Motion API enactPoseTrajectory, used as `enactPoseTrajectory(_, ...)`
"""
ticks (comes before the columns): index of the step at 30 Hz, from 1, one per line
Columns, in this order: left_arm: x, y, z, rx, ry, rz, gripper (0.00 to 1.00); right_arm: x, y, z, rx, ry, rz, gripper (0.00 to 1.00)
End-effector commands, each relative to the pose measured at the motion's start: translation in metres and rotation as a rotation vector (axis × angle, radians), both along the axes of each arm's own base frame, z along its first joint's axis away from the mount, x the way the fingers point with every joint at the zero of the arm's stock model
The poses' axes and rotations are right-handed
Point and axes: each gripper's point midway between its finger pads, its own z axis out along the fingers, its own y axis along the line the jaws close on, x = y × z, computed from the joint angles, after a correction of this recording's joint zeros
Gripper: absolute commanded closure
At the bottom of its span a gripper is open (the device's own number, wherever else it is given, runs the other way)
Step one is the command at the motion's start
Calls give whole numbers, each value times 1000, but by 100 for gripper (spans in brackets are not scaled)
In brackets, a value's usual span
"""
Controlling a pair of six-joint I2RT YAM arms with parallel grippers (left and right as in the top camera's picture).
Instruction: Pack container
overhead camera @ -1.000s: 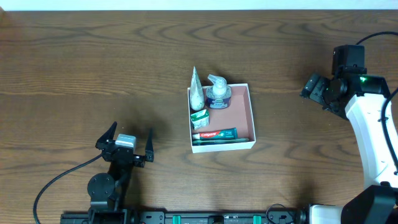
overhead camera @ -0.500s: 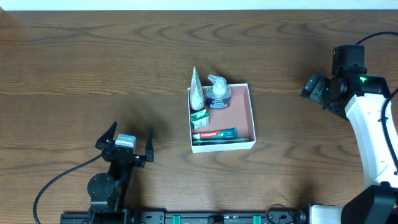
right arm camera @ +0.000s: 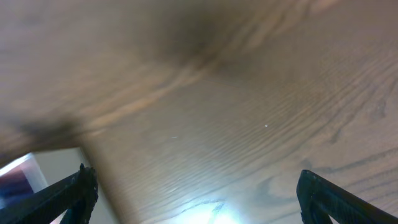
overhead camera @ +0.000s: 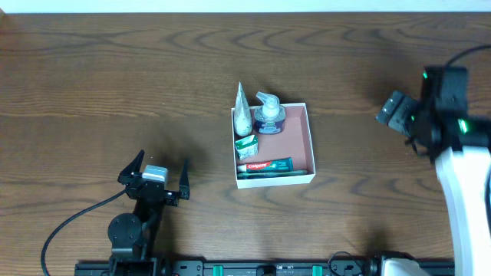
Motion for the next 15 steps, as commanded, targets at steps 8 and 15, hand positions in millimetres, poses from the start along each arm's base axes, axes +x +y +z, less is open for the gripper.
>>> enactPoseTrajectory(8, 0, 1, -16, -8, 47, 2, 2, -96, 1, -24, -52, -129, -10, 1)
enactPoseTrajectory(15, 0, 1, -16, -8, 47, 2, 2, -104, 12, -64, -28, -320, 57, 1)
